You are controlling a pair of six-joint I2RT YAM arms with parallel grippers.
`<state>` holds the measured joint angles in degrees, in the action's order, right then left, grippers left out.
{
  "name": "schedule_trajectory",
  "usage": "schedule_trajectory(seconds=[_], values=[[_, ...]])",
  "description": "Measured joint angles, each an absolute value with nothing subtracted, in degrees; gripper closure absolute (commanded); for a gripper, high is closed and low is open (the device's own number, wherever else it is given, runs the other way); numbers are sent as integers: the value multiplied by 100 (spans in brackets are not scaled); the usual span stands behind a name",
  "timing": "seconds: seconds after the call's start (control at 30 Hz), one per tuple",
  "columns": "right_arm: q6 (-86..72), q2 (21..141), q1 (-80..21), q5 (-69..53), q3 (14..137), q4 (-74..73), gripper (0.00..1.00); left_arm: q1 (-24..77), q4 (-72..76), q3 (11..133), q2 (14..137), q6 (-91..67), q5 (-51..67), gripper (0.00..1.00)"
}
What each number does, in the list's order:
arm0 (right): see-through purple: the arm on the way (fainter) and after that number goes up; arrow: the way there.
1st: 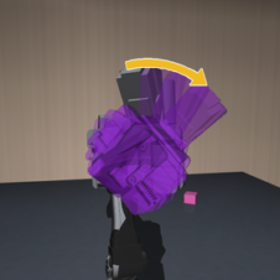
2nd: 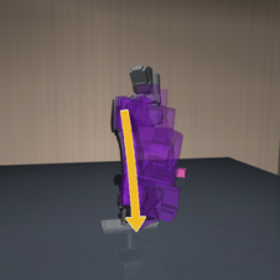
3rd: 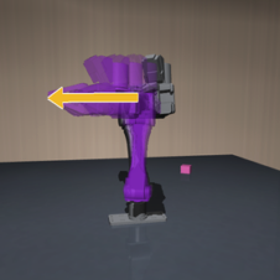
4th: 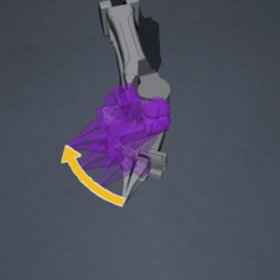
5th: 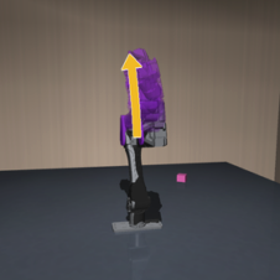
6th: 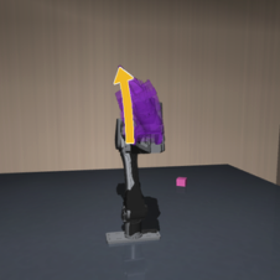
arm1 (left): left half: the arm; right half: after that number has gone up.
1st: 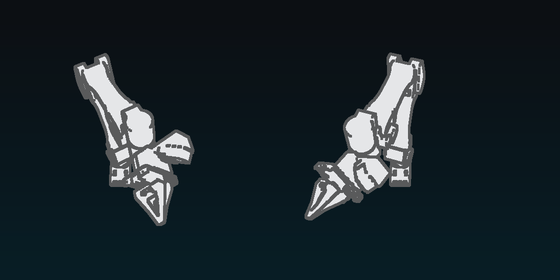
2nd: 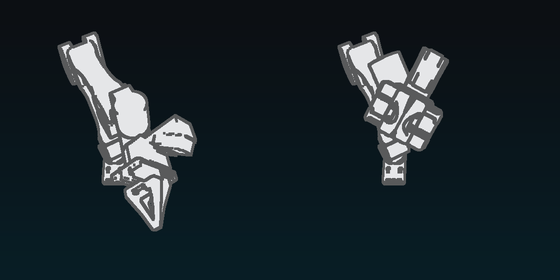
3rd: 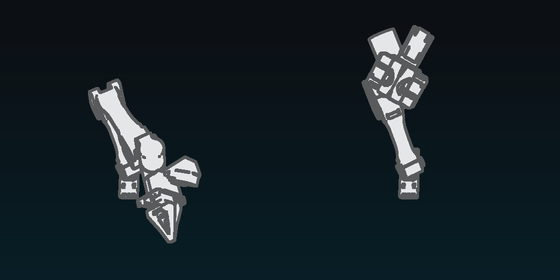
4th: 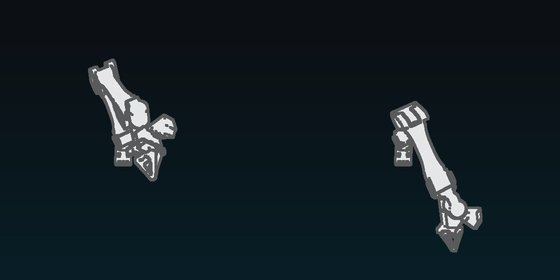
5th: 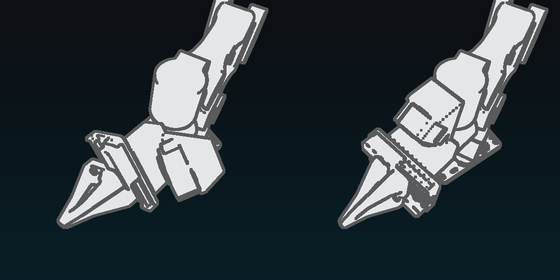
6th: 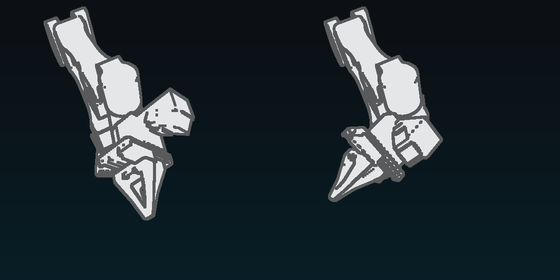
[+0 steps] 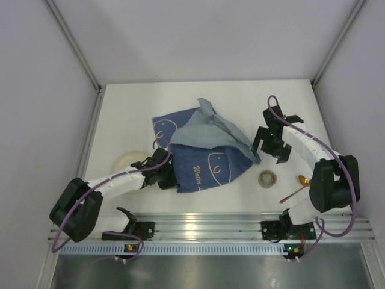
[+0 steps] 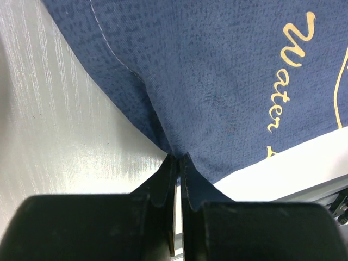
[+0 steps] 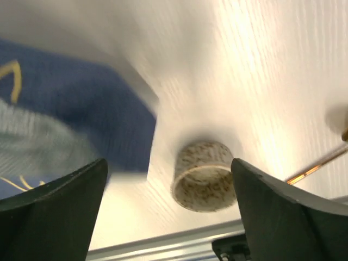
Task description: Set the dinner table for one person
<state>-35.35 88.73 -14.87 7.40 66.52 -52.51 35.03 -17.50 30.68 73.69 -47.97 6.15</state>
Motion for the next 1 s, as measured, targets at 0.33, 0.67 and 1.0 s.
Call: schedule_trajectory(seconds=[0.33,0.67,1.0], values=[[-3321,8294,-1341,799,6311,-5448,0,3503,-1737,3393,7804,-4788,672,100],[-3068,7846,-1455,110,5990,-5015,6,3503,-1616,3415,7887,-4810,729,100],[-2714,9153,-3175,-1,6761,-4685,87,3503,-1575,3441,7937,-4882,744,100]])
